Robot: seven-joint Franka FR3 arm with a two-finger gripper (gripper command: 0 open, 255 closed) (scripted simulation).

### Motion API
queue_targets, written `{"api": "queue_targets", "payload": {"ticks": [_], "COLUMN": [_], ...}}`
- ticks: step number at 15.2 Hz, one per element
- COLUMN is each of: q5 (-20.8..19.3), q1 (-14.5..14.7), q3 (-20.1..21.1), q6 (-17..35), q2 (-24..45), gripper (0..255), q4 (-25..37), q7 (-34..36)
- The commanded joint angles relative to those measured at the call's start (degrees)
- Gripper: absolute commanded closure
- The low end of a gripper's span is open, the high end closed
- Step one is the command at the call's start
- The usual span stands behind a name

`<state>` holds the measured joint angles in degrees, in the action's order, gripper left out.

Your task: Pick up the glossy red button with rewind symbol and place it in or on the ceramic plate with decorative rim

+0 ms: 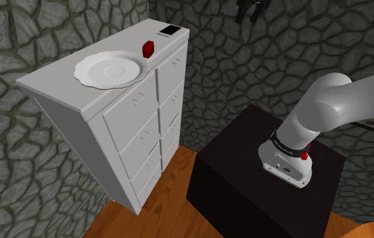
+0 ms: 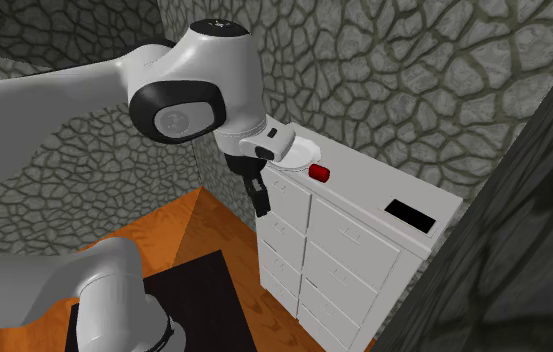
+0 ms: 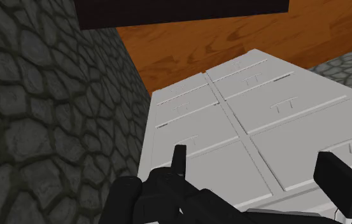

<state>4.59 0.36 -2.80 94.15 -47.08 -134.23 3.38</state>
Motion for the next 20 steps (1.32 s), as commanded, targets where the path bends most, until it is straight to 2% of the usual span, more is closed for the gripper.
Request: {"api": "queue_targets", "payload": {"ticks": [1, 11, 20], "q5": [0.0, 0.15, -2.12], "q1": [0.0, 3.4, 5.73], "q3": [0.0, 4.08, 7.63], "q6": [0.0, 9.1, 11.88], "q2": [0.0, 22.18, 42.49], "gripper": [0, 0, 0], "q4": [0.0, 10.84, 26.21], "q7": [0.0, -0.9, -0.66]}}
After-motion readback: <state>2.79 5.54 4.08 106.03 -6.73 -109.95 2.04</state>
